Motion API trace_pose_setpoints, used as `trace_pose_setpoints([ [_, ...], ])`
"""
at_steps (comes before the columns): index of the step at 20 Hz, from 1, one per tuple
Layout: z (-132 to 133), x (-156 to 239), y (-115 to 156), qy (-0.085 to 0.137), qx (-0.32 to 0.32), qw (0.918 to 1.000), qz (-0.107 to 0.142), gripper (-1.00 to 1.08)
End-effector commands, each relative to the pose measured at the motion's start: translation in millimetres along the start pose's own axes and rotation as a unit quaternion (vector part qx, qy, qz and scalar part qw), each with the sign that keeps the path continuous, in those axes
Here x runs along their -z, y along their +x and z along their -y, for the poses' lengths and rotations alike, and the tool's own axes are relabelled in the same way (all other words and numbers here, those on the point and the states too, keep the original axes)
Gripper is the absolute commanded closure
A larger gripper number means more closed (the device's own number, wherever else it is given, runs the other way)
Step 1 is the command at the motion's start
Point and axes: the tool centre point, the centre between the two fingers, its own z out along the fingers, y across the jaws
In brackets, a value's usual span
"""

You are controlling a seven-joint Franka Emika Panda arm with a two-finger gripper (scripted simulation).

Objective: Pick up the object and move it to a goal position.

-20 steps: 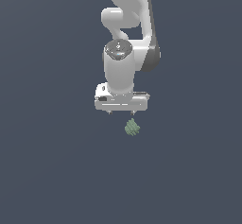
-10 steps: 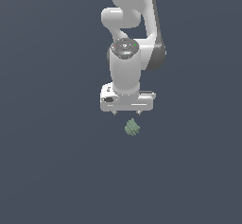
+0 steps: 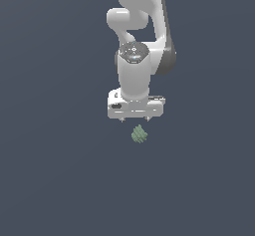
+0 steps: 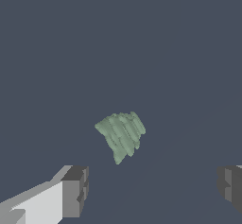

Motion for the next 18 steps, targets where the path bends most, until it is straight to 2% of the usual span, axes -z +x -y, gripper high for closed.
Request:
trace_pose_setpoints([
  [1, 1, -4, 0, -0.002, 0.014, 0.9999, 0.001, -0.92],
  [9, 6, -30, 2, -0.013, 0.101, 0.9948, 0.003, -0.92],
  [18, 14, -64, 2, -0.023, 0.216, 0.976, 0.007, -0.92],
])
